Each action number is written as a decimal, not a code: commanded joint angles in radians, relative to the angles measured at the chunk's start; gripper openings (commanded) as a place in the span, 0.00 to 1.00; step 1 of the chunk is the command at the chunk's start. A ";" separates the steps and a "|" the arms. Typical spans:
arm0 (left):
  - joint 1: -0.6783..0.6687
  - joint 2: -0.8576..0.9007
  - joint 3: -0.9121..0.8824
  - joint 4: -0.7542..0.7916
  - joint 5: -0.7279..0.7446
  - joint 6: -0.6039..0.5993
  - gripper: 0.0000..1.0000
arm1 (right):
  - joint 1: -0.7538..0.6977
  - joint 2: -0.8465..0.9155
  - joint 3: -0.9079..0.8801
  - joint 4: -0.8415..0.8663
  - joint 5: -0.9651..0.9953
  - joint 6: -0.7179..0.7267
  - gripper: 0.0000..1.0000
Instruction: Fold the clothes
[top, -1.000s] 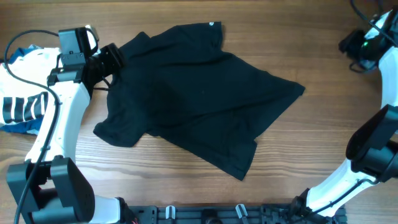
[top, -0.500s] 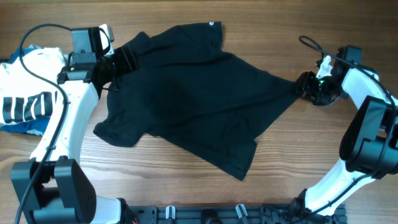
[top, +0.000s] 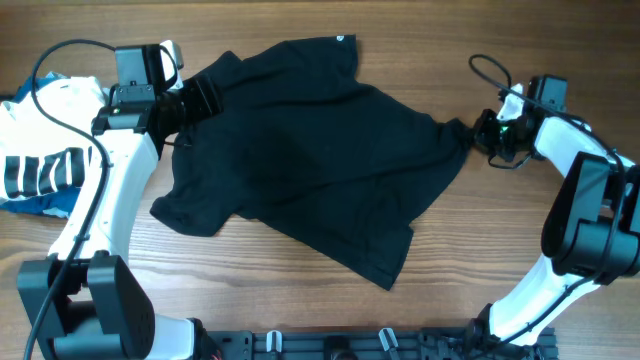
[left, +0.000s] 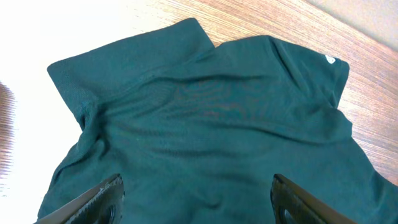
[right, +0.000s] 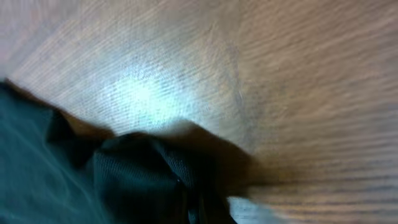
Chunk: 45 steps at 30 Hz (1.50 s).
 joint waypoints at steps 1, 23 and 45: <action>-0.003 -0.019 -0.005 0.000 0.012 0.024 0.76 | -0.081 -0.071 0.179 0.019 0.032 0.067 0.04; -0.055 -0.018 -0.005 -0.029 0.019 0.078 0.85 | -0.206 -0.086 0.249 -0.637 0.250 0.085 0.63; -0.089 -0.018 -0.005 -0.032 0.020 0.080 0.92 | -0.295 -0.232 -0.032 -0.570 0.512 0.217 0.04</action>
